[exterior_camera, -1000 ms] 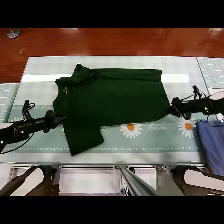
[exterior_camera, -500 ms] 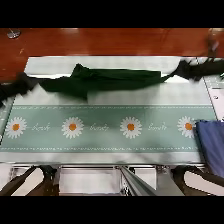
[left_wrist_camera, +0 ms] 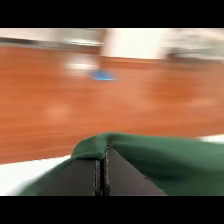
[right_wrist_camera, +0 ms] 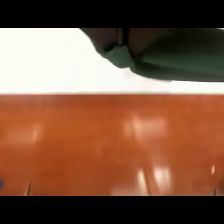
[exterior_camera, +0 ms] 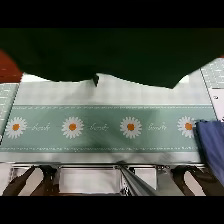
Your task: Fold the shirts.
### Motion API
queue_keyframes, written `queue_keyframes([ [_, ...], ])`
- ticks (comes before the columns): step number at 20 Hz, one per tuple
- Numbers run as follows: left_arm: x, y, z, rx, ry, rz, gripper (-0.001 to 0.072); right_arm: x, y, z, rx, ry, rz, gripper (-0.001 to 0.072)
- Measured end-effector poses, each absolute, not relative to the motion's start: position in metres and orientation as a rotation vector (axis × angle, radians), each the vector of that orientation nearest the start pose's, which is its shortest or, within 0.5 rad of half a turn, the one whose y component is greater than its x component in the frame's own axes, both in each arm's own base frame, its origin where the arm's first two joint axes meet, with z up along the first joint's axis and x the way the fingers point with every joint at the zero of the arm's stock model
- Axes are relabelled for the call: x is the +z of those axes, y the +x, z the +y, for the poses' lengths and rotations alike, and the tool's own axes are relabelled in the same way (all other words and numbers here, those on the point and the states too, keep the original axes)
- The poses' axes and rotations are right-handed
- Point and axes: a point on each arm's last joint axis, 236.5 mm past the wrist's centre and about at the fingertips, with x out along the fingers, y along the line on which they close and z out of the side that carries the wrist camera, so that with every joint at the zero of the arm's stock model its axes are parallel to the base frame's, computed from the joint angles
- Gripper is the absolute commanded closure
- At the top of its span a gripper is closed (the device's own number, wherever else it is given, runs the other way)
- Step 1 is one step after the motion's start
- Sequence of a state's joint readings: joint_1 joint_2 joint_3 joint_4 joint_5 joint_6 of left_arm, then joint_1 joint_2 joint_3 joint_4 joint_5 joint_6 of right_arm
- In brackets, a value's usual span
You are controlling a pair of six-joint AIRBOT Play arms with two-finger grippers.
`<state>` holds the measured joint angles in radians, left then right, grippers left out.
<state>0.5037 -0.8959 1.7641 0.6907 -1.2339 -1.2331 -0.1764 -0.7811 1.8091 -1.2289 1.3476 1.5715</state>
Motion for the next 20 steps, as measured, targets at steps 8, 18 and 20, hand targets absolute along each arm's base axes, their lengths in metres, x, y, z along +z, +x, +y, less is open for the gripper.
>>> queue_keyframes([
  [8, 0.496, 0.19, -0.035, -0.089, 0.069, 0.027, 0.0686, 0.445, 0.171, 0.042, 0.121, 0.121, 0.232, 0.0695],
  [18, 0.352, 0.249, -0.02, -0.098, -0.057, 0.429, 0.0686, 0.311, 0.219, 0.033, 0.122, 0.17, 0.66, 0.0695],
  [20, 0.3, 0.286, -0.024, -0.131, -0.122, 0.531, 0.0686, 0.272, 0.252, 0.027, 0.12, 0.185, 0.738, 0.0695],
])
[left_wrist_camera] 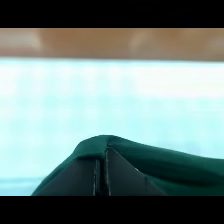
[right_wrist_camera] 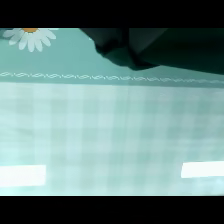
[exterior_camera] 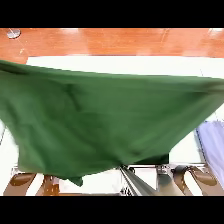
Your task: Fold the shirts.
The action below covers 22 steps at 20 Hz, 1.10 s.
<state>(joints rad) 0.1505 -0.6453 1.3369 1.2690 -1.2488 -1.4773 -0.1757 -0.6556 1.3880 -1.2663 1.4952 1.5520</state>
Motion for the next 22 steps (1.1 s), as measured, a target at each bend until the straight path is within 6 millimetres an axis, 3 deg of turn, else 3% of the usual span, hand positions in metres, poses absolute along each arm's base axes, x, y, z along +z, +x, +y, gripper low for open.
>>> queue_keyframes([
  [5, 0.195, 0.374, -0.039, -0.202, -0.304, 0.688, 0.0686, 0.179, 0.348, 0.008, 0.101, 0.231, 0.902, 0.0695],
  [9, 0.134, 0.44, -0.045, -0.192, -0.411, 0.732, 0.0685, 0.115, 0.419, -0.003, 0.099, 0.279, 1.023, 0.0695],
  [13, 0.087, 0.486, -0.045, -0.153, -0.469, 0.764, 0.0685, 0.067, 0.476, 0.001, 0.12, 0.381, 1.095, 0.0695],
  [15, 0.065, 0.5, -0.045, -0.128, -0.506, 0.789, 0.0684, 0.044, 0.494, 0.009, 0.14, 0.445, 1.127, 0.0695],
  [18, 0.036, 0.508, -0.045, -0.104, -0.546, 0.841, 0.0684, 0.02, 0.505, 0.018, 0.159, 0.499, 1.167, 0.0695],
  [22, 0.029, 0.508, -0.039, -0.097, -0.581, 0.884, 0.0684, 0.02, 0.5, 0.019, 0.198, 0.501, 1.2, 0.0694],
])
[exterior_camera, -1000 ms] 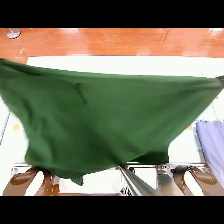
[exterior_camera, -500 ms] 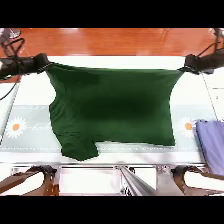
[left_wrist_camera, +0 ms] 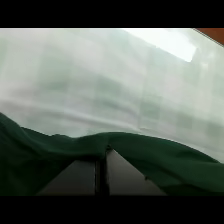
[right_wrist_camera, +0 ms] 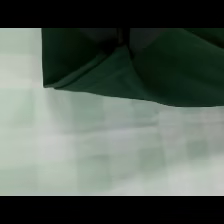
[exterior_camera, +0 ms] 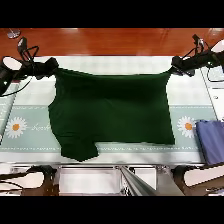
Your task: Fold the shirts.
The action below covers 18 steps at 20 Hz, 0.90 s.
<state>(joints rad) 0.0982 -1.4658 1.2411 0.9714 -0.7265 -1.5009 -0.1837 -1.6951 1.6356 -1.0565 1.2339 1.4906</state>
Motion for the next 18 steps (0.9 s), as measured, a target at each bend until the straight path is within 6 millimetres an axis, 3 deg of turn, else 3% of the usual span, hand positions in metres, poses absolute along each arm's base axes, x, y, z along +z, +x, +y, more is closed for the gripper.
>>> queue_keyframes([
  [4, 0.008, 0.466, -0.047, -0.193, -0.524, 1.096, 0.0684, 0.018, 0.466, 0.023, 0.26, 0.432, 1.318, 0.0695],
  [9, -0.045, 0.404, -0.053, -0.237, -0.486, 1.35, 0.0684, -0.033, 0.422, 0.022, 0.219, 0.355, 1.5, 0.0694],
  [12, -0.065, 0.391, -0.054, -0.234, -0.497, 1.406, 0.0684, -0.056, 0.407, 0.023, 0.191, 0.359, 1.552, 0.0673],
  [13, -0.069, 0.389, -0.055, -0.235, -0.506, 1.416, 0.0595, -0.06, 0.404, 0.023, 0.184, 0.363, 1.562, 0.0322],
  [14, -0.071, 0.388, -0.056, -0.237, -0.512, 1.424, 0.0228, -0.063, 0.401, 0.022, 0.179, 0.363, 1.569, 0.0088],
  [15, -0.071, 0.386, -0.057, -0.243, -0.519, 1.435, 0.0009, -0.063, 0.398, 0.022, 0.177, 0.367, 1.581, 0.0087],
  [18, -0.061, 0.377, -0.045, -0.242, -0.521, 1.489, 0.0008, -0.049, 0.383, 0.015, 0.182, 0.373, 1.627, 0.0088],
])
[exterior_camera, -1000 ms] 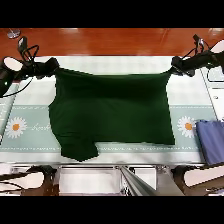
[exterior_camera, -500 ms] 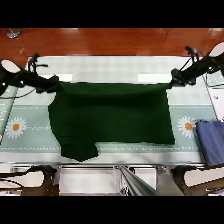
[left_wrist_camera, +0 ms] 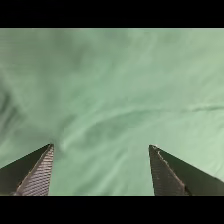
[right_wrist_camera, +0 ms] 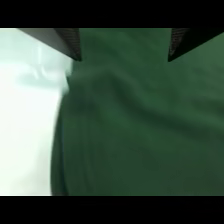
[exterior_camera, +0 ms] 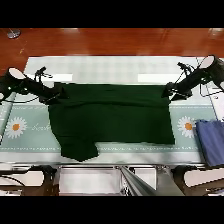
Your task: Fold the shirts.
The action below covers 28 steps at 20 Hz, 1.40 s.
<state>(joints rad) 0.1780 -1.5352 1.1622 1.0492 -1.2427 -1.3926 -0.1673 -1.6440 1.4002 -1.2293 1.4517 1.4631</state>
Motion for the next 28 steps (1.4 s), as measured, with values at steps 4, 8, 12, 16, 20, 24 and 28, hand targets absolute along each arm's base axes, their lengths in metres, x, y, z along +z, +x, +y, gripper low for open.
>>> queue_keyframes([
  [4, -0.05, 0.329, -0.013, -0.181, -0.544, 1.584, 0.0008, -0.011, 0.37, -0.01, 0.127, 0.413, 1.511, 0.009],
  [8, -0.061, 0.259, -0.001, -0.091, -0.654, 1.647, 0.0008, 0.008, 0.347, -0.007, 0.092, 0.547, 1.254, 0.009],
  [12, -0.074, 0.21, -0.012, -0.064, -0.829, 1.627, 0.0008, -0.014, 0.304, 0.019, 0.097, 0.659, 1.185, 0.009],
  [16, -0.088, 0.18, -0.033, -0.074, -0.945, 1.63, 0.0008, -0.033, 0.279, 0.04, 0.126, 0.744, 1.192, 0.009],
  [20, -0.096, 0.173, -0.062, -0.136, -1.028, 1.603, 0.0008, -0.035, 0.273, 0.05, 0.146, 0.79, 1.184, 0.009],
  [24, -0.099, 0.174, -0.083, -0.206, -1.017, 1.58, 0.0123, -0.019, 0.288, 0.022, 0.07, 0.852, 1.106, 0.009],
  [28, -0.11, 0.18, -0.086, -0.242, -0.904, 1.541, 0.0685, -0.029, 0.259, -0.039, -0.125, 0.814, 1.181, 0.009],
])
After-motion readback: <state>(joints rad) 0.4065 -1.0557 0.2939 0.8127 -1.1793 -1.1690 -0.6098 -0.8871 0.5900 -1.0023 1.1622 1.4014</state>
